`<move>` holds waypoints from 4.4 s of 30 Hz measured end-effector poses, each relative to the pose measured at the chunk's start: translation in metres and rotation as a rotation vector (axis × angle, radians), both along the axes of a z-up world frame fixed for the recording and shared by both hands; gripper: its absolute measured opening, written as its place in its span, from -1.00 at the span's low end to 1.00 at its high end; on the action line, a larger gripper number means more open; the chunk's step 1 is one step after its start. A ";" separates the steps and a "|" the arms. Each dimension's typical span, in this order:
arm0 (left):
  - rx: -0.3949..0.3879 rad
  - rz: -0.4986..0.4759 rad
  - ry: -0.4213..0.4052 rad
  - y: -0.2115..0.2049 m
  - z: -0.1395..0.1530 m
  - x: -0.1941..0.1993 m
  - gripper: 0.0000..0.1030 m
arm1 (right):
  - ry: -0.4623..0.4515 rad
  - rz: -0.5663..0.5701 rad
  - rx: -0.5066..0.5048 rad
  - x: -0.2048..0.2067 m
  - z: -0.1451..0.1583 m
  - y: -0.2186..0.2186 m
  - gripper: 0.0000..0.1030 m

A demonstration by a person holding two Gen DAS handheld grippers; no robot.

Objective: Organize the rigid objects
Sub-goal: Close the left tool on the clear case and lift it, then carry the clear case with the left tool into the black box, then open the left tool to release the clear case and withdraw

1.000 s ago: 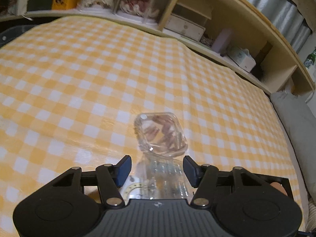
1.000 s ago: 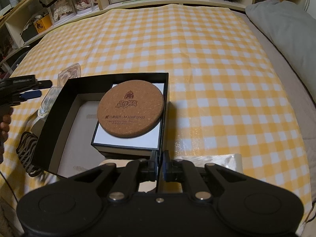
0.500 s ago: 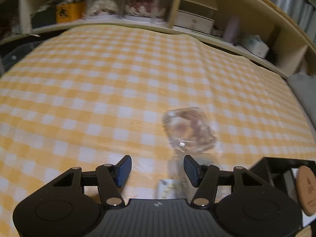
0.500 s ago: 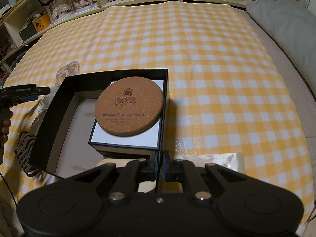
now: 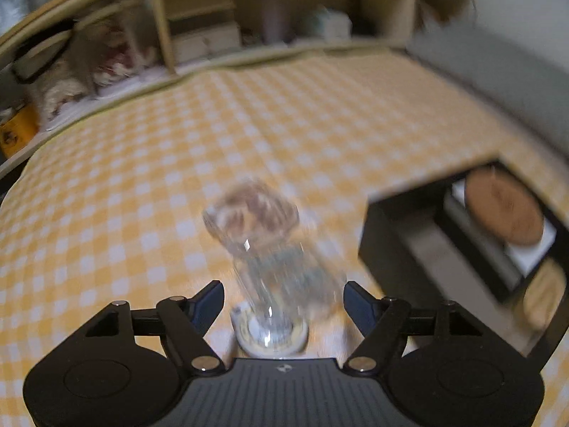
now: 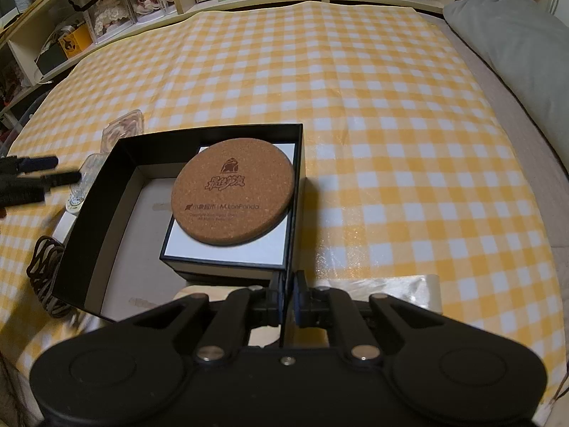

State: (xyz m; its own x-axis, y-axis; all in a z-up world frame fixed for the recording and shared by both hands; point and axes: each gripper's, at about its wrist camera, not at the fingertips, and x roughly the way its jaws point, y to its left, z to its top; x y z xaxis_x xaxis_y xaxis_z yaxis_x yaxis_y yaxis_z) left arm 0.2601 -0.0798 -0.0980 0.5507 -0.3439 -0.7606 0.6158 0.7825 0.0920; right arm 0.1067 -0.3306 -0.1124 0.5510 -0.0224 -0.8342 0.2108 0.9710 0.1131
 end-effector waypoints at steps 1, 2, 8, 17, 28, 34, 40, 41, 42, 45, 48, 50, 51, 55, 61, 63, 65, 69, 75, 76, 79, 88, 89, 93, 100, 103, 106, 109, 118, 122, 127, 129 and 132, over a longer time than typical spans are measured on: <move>0.031 -0.012 0.008 -0.003 -0.006 -0.001 0.45 | 0.000 0.000 0.000 0.000 0.000 0.000 -0.87; 0.057 -0.021 0.008 -0.006 -0.012 0.000 0.45 | 0.000 0.000 0.000 0.000 0.000 0.000 -0.87; 0.079 0.057 -0.031 -0.002 -0.025 0.010 0.48 | 0.000 0.000 0.005 0.000 -0.001 0.000 -0.87; -0.011 0.393 -0.018 0.042 -0.018 0.042 0.47 | 0.001 0.001 0.002 0.000 0.001 0.001 -0.87; 0.032 0.131 -0.076 0.028 -0.008 0.043 0.97 | 0.002 0.001 0.001 0.000 0.001 0.002 -0.87; 0.039 0.088 -0.090 0.014 -0.028 0.061 0.97 | 0.005 0.012 0.000 0.000 -0.001 0.002 -0.86; 0.025 0.096 -0.090 0.013 -0.042 0.073 0.92 | 0.007 0.019 0.002 -0.001 -0.001 0.001 -0.86; 0.015 0.103 -0.085 0.013 -0.043 0.074 0.90 | 0.007 0.019 0.000 -0.001 0.000 0.002 -0.86; 0.007 0.106 -0.081 0.012 -0.044 0.074 0.85 | 0.007 0.018 -0.001 -0.001 0.000 0.002 -0.86; 0.013 0.101 -0.090 0.009 -0.044 0.073 0.75 | 0.007 0.015 -0.002 -0.001 0.000 0.001 -0.86; 0.014 0.098 -0.103 0.004 -0.042 0.073 0.60 | 0.008 0.016 -0.005 -0.001 0.001 0.002 -0.87; 0.010 0.095 -0.093 0.001 -0.042 0.072 0.42 | 0.008 0.015 -0.005 -0.001 0.001 0.002 -0.87; 0.011 0.110 -0.090 0.000 -0.042 0.071 0.42 | 0.008 0.014 -0.006 -0.001 0.001 0.002 -0.87; -0.006 0.196 -0.062 -0.002 -0.037 0.070 0.41 | 0.006 0.013 -0.009 0.000 0.000 0.003 -0.87; -0.105 0.296 -0.040 -0.001 -0.009 0.055 0.41 | 0.004 0.009 -0.002 -0.001 0.000 0.001 -0.87; -0.144 0.318 -0.031 -0.003 0.003 0.047 0.41 | 0.003 0.006 0.001 -0.001 0.001 0.001 -0.87; -0.179 0.328 -0.018 -0.008 0.015 0.036 0.41 | 0.002 0.004 0.004 -0.001 0.001 0.001 -0.87; -0.257 0.332 0.031 -0.020 0.036 0.010 0.41 | 0.001 0.002 0.006 -0.002 0.002 0.001 -0.87; -0.335 0.293 0.124 -0.042 0.050 -0.025 0.41 | 0.002 0.002 0.004 -0.002 0.002 0.001 -0.87; -0.344 0.286 0.136 -0.046 0.051 -0.029 0.41 | 0.002 0.002 0.004 -0.002 0.002 0.001 -0.87; -0.346 0.276 0.147 -0.057 0.049 -0.037 0.41 | 0.002 0.001 0.004 -0.002 0.002 0.001 -0.87; -0.340 0.270 0.146 -0.078 0.029 -0.041 0.41 | 0.002 0.001 0.003 -0.002 0.002 0.001 -0.87; -0.341 0.269 0.142 -0.080 0.028 -0.041 0.41 | 0.002 0.001 0.003 -0.002 0.002 0.001 -0.87; -0.324 0.277 0.111 -0.087 0.023 -0.039 0.41 | 0.002 0.001 0.002 -0.002 0.002 0.001 -0.87; -0.289 0.279 0.084 -0.093 0.016 -0.039 0.41 | 0.002 0.001 0.001 -0.002 0.002 0.002 -0.87; -0.294 0.282 0.084 -0.093 0.015 -0.038 0.42 | 0.002 0.000 0.002 -0.002 0.002 0.002 -0.87; -0.301 0.286 0.093 -0.094 0.015 -0.037 0.46 | 0.002 0.000 0.002 -0.002 0.002 0.001 -0.87; -0.310 0.277 0.101 -0.094 0.017 -0.037 0.61 | 0.002 0.000 0.002 -0.002 0.002 0.002 -0.87; -0.287 0.253 0.126 -0.097 0.024 -0.041 0.63 | 0.002 0.000 0.002 -0.002 0.002 0.002 -0.87; -0.264 0.237 0.139 -0.098 0.028 -0.046 0.65 | 0.002 0.000 0.002 -0.002 0.002 0.002 -0.87; -0.240 0.217 0.141 -0.099 0.032 -0.052 0.74 | 0.002 0.001 0.001 -0.002 0.002 0.002 -0.87; -0.236 0.211 0.145 -0.099 0.034 -0.053 0.80 | 0.002 0.001 0.001 -0.002 0.002 0.002 -0.87; -0.228 0.197 0.147 -0.099 0.039 -0.056 0.95 | 0.002 0.000 0.002 -0.002 0.002 0.002 -0.87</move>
State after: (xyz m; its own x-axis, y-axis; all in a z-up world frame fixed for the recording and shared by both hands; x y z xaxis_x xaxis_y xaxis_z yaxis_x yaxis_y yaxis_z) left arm 0.2045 -0.1786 -0.0592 0.5138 -0.4126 -0.7522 0.4446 0.8779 -0.1778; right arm 0.1046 -0.3291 -0.1103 0.5495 -0.0207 -0.8352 0.2108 0.9708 0.1146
